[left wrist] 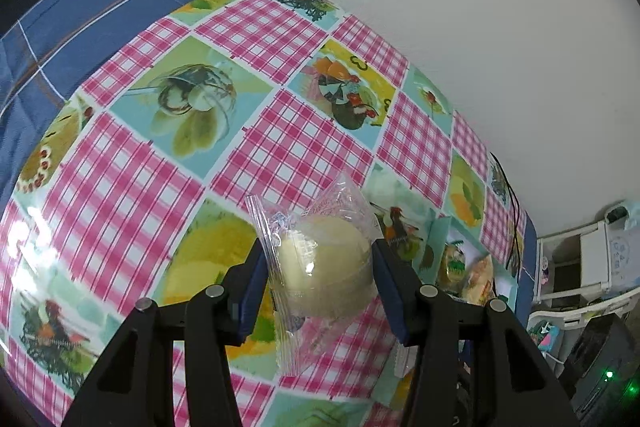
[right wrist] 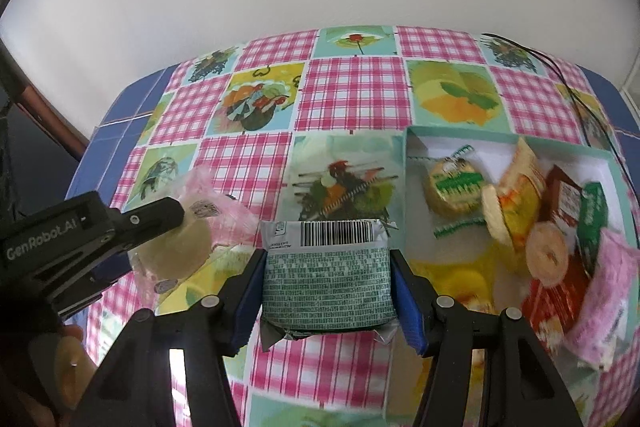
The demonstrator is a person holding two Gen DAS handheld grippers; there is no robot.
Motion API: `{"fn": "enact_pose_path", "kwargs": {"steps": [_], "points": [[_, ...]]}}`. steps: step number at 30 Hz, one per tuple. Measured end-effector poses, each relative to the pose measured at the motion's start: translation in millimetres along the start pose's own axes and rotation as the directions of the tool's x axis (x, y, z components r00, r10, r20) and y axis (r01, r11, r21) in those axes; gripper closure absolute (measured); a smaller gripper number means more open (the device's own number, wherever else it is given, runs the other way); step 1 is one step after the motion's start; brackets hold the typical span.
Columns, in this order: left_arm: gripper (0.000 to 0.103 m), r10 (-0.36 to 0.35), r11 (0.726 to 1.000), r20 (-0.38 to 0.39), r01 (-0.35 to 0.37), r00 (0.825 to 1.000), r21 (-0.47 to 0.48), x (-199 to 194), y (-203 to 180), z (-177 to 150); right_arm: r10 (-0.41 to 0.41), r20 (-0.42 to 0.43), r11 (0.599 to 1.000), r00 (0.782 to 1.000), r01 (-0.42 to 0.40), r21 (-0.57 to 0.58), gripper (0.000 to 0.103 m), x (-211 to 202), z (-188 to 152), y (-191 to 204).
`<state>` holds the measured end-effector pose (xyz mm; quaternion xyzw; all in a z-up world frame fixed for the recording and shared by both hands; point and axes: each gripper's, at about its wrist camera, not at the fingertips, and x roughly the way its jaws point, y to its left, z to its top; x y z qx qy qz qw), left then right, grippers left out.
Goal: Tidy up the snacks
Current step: 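Carry the bun and green cake over the white tray with both grippers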
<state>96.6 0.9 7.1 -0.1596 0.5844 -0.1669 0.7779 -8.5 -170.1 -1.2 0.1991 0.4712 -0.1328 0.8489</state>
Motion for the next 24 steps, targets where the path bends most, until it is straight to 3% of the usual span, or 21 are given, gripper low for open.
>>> {"fn": "enact_pose_path", "kwargs": {"steps": [13,24], "points": [[0.05,0.015,0.998,0.048,-0.018,0.999,0.065,-27.1,-19.5,-33.3,-0.014,0.027,1.0,1.0,0.014,0.021,0.041,-41.6,-27.3,-15.1],[0.05,0.023,0.992,0.065,-0.031,0.998,0.122,-32.4,-43.0,-46.2,-0.008,0.025,0.998,1.0,0.007,0.062,0.041,-47.4,-32.4,-34.4]]}}
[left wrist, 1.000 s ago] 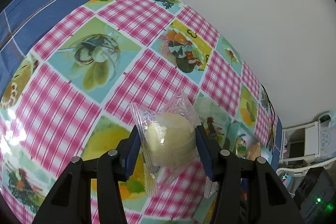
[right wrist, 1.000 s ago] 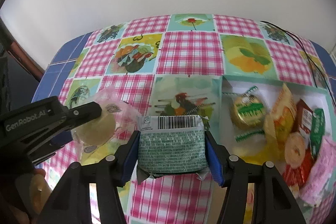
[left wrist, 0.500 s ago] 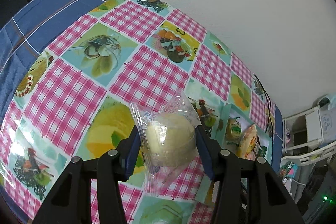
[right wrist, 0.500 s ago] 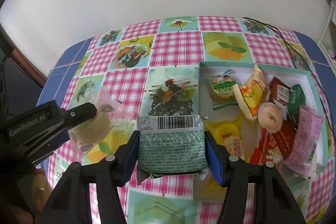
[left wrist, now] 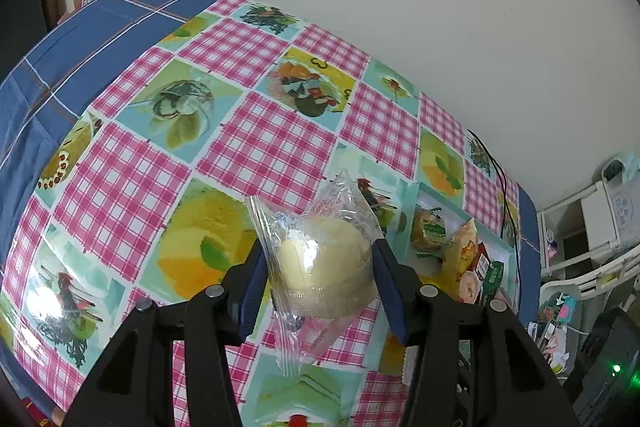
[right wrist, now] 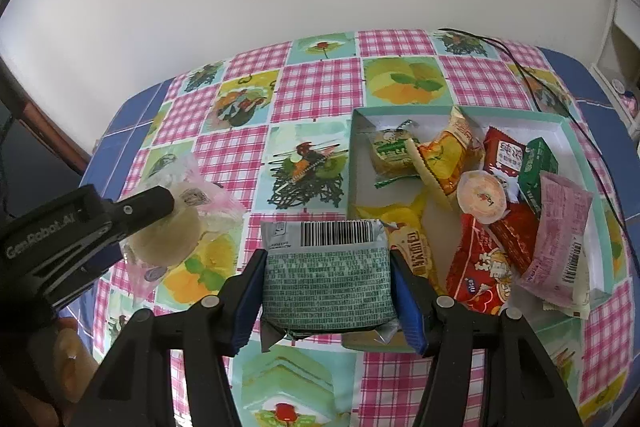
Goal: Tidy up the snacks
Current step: 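Carry the bun and green cake over the white tray with both grippers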
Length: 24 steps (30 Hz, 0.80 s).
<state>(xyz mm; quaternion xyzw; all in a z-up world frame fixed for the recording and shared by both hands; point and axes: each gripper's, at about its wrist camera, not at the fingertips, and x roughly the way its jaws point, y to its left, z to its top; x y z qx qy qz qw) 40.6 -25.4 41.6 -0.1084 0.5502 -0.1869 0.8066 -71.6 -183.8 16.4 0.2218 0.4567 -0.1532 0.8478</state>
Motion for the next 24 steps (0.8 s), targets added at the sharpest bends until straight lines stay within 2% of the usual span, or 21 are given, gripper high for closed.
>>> {"fn": "enact_pose_path", "kwargs": {"steps": [6,16,24], "points": [[0.05,0.0,0.997,-0.015,0.002,1.0,0.078,3.9,-29.3,-6.6,-0.006,0.008,0.997,1.0,0.006,0.073,0.041,-4.5,5.7,-30.8],[0.05,-0.051,0.976,-0.061,0.063,0.997,0.208,19.0,-91.8,-26.0,-0.044,0.022,0.968,0.999,0.037,0.248,0.041,-13.4,8.5,-109.5],[0.049,-0.079,0.951,-0.096,0.103,0.992,0.291,32.2,-135.5,-43.2,-0.056,0.011,0.955,0.998,0.05,0.291,0.041,-9.1,9.2,-138.4]]}}
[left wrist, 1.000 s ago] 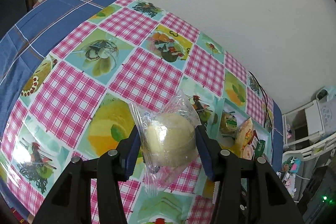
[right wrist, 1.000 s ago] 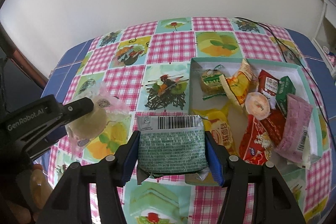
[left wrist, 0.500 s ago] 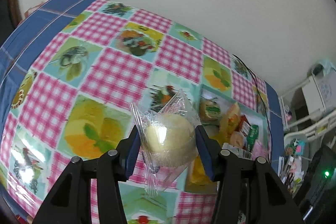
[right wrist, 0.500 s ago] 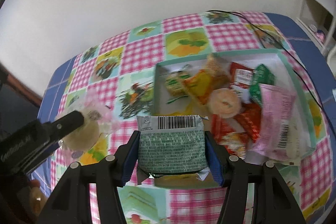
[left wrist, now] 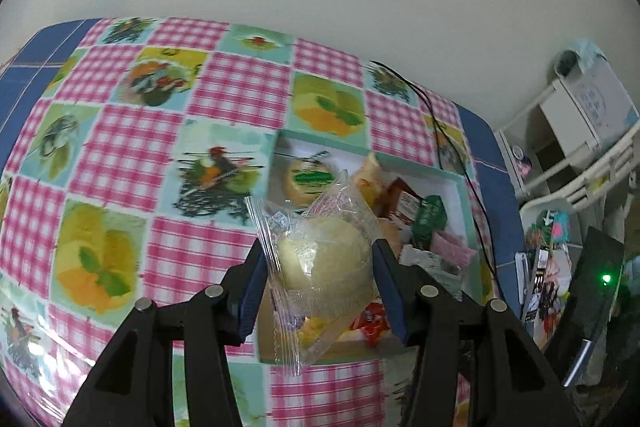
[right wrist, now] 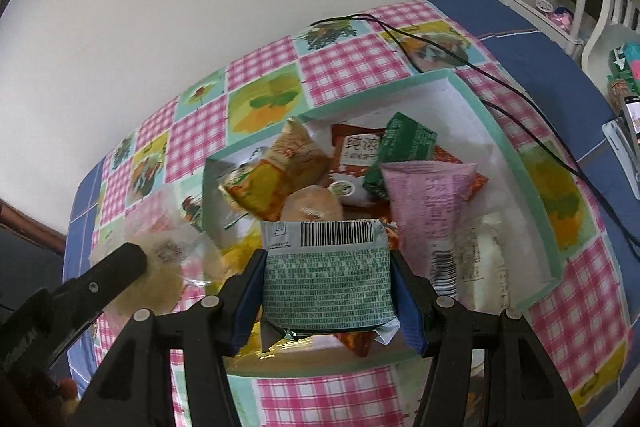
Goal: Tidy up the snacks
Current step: 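Carry the bun and green cake over the white tray with both grippers, then open both grippers to release the bun and green cake into the tray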
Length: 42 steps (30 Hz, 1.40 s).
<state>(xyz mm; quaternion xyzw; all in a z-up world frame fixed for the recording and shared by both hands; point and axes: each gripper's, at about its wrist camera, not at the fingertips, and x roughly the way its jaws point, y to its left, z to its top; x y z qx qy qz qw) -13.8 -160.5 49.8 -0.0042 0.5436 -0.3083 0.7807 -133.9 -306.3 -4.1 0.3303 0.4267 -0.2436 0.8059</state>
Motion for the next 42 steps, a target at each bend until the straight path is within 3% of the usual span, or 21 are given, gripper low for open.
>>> {"fn": "enact_pose_path", "kwargs": {"steps": [8,23,42], "points": [[0.049,-0.009,0.999,-0.019,0.01,1.0,0.042,19.3,-20.7,-1.1,-0.028,-0.002,1.0,1.0,0.028,0.013,0.041,5.7,5.1,-16.3],[0.049,-0.051,0.999,-0.063,0.051,0.997,-0.001,42.3,-24.2,-0.6,-0.05,-0.006,0.998,0.999,0.05,0.028,0.041,8.5,9.1,-29.0],[0.046,-0.067,0.997,-0.048,0.066,0.997,-0.037,32.2,-15.8,4.4,-0.051,-0.003,0.998,0.999,0.052,0.036,0.04,6.9,8.3,-30.3]]}}
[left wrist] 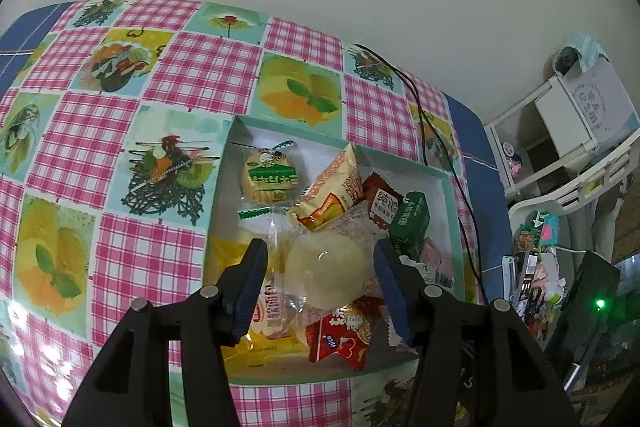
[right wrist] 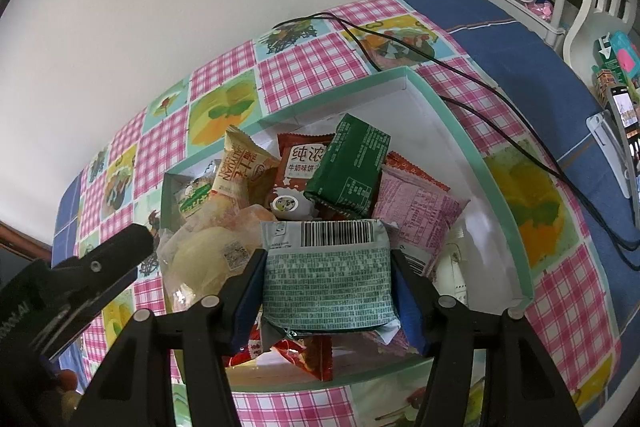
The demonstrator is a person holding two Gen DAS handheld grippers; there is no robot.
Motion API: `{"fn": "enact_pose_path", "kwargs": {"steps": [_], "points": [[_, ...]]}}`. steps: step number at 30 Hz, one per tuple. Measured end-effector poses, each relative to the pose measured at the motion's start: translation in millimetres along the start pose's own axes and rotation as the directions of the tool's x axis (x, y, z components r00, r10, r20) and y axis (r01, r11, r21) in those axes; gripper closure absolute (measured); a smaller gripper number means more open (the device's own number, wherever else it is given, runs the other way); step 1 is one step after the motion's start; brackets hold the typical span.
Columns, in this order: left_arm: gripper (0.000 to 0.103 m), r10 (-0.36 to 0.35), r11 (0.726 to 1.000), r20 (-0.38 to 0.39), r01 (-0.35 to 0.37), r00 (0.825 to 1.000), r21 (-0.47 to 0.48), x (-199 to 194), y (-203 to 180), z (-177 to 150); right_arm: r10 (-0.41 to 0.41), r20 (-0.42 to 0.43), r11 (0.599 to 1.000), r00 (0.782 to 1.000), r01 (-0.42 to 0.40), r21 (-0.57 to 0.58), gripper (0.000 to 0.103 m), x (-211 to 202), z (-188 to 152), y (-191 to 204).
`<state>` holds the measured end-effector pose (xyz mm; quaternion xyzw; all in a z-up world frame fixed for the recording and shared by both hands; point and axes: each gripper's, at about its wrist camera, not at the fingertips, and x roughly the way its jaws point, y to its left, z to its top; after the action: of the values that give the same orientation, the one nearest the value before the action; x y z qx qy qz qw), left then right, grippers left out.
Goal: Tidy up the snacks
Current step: 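Open both grippers to release the bun and green cake into the tray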
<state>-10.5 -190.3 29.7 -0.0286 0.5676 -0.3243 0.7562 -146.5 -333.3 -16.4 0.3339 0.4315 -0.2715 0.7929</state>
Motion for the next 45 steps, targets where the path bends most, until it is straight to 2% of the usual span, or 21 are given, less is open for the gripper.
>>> {"fn": "enact_pose_path", "kwargs": {"steps": [4,6,10,12,13,17,22,24,25,30,32,37,42,44,45], "points": [[0.041,0.045,0.999,0.004,-0.045,0.999,0.01,-5.0,4.5,0.1,0.001,0.0,1.0,1.0,-0.001,-0.003,0.04,-0.2,-0.4,0.5],[0.041,0.121,0.992,0.02,-0.121,0.992,0.034,-8.8,8.0,0.6,0.002,-0.001,1.0,1.0,-0.002,-0.003,0.04,-0.2,-0.6,0.6],[0.04,0.264,0.961,0.047,-0.267,0.963,0.074,-11.7,16.4,0.7,0.004,0.002,1.0,1.0,-0.004,0.0,0.04,-0.6,-1.0,1.0],[0.032,0.335,0.937,0.053,-0.339,0.941,0.091,-10.6,24.0,0.2,0.004,0.004,1.0,1.0,-0.004,0.001,0.04,-0.2,-1.2,1.4],[0.027,0.353,0.929,0.054,-0.357,0.934,0.094,-10.6,27.4,0.1,0.004,0.004,1.0,1.0,-0.004,-0.001,0.04,0.4,-1.1,1.9],[0.026,0.405,0.908,0.05,-0.408,0.913,0.096,-6.9,38.7,0.9,0.004,0.017,1.0,1.0,-0.003,-0.009,0.04,2.3,1.0,3.7],[0.026,0.419,0.903,0.024,-0.419,0.908,0.093,2.6,45.3,-0.5,-0.002,0.043,0.999,0.999,0.004,-0.041,0.04,7.1,5.5,9.7],[0.024,0.421,0.902,0.019,-0.421,0.907,0.095,5.0,47.0,-0.8,-0.009,0.049,0.999,0.999,0.011,-0.051,0.04,8.5,6.8,11.5],[0.018,0.423,0.901,0.019,-0.423,0.906,0.096,6.5,46.7,-0.6,-0.009,0.052,0.999,0.999,0.012,-0.053,0.04,8.7,7.3,12.0],[0.016,0.422,0.901,0.025,-0.422,0.906,0.097,8.1,47.6,-1.1,-0.014,0.065,0.998,0.998,0.019,-0.067,0.039,8.5,10.4,15.1],[0.007,0.419,0.903,0.026,-0.419,0.908,0.093,7.6,48.7,-1.1,-0.017,0.073,0.997,0.997,0.022,-0.071,0.033,7.4,11.3,16.0],[0.005,0.414,0.906,0.04,-0.416,0.909,0.082,6.3,50.0,-0.2,-0.001,0.096,0.996,0.995,0.009,-0.089,0.027,-0.3,13.1,20.1],[0.0,0.416,0.904,0.062,-0.42,0.907,0.076,4.6,50.5,0.6,-0.011,0.098,0.995,0.995,0.021,-0.101,0.01,-3.8,13.2,22.5],[0.0,0.409,0.907,0.068,-0.414,0.91,0.073,4.8,51.0,1.3,-0.012,0.092,0.994,0.996,0.022,-0.105,0.0,-2.3,12.8,22.7],[0.0,0.407,0.908,0.071,-0.412,0.911,0.07,4.8,51.3,1.5,-0.014,0.09,0.994,0.996,0.023,-0.107,0.0,-1.3,12.2,23.0]]}}
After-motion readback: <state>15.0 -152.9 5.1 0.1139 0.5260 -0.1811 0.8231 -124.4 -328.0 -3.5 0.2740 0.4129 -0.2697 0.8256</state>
